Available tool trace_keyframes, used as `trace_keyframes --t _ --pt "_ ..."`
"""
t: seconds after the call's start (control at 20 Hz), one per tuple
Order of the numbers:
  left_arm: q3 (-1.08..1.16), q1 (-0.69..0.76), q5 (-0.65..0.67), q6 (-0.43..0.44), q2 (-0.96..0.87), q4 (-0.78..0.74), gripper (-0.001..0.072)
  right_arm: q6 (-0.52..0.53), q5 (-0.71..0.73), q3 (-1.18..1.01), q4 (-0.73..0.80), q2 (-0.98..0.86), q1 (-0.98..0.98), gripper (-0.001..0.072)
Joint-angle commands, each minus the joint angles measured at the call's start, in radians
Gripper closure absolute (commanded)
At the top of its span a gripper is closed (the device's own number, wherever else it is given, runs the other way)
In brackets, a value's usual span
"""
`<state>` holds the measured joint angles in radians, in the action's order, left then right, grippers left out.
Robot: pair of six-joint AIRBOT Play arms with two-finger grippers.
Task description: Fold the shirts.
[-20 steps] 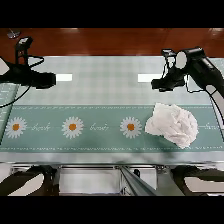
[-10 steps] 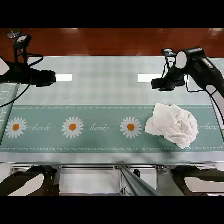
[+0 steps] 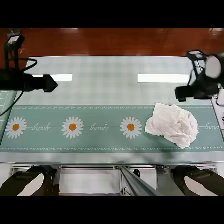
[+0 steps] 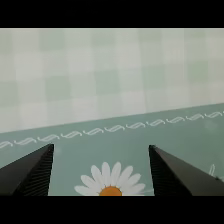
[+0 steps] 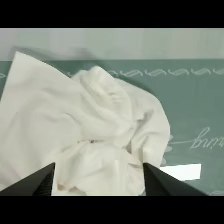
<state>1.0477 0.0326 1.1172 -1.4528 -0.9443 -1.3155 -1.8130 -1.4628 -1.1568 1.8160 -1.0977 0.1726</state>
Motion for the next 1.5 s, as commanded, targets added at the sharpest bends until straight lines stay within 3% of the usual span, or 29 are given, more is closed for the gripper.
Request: trace_keyframes --t 0.0,0.2,0.4,0.45,0.55,0.9,1.1,1.35,1.45 --pt "-0.242 0.007 -0.031 0.011 0.232 0.105 0.0006 -0.199 0.176 0.343 -0.016 0.285 -0.021 0.0084" --pt "-0.466 0.020 -0.105 -0.063 0.316 0.119 0.0006 -0.240 0.372 0.599 -0.121 0.282 -0.021 0.0084" --pt "-0.482 0.020 -0.138 -0.063 0.272 0.126 0.0006 -0.225 0.456 0.578 -0.117 0.090 -0.035 0.0103" --pt "-0.481 0.019 -0.142 -0.063 0.262 0.131 0.0006 -0.214 0.455 0.561 -0.131 0.053 -0.048 0.0202" --pt "-0.478 0.019 -0.141 -0.059 0.243 0.130 0.0006 -0.111 0.446 0.513 -0.191 0.016 -0.072 0.0681" --pt "-0.331 -0.084 -0.018 0.009 0.266 0.085 0.0006 0.132 0.332 0.000 -0.220 0.185 -0.125 0.0686" --pt "-0.338 -0.085 0.042 0.009 0.343 0.117 0.0007 0.301 0.258 -0.356 -0.338 0.226 -0.125 0.0686" --pt "-0.379 -0.085 0.038 0.008 0.398 0.158 0.0006 0.366 0.235 -0.683 -0.426 0.224 -0.125 0.0687" --pt "-0.379 -0.085 0.035 0.008 0.398 0.158 0.0007 0.412 0.231 -0.757 -0.548 0.219 -0.125 0.0687"
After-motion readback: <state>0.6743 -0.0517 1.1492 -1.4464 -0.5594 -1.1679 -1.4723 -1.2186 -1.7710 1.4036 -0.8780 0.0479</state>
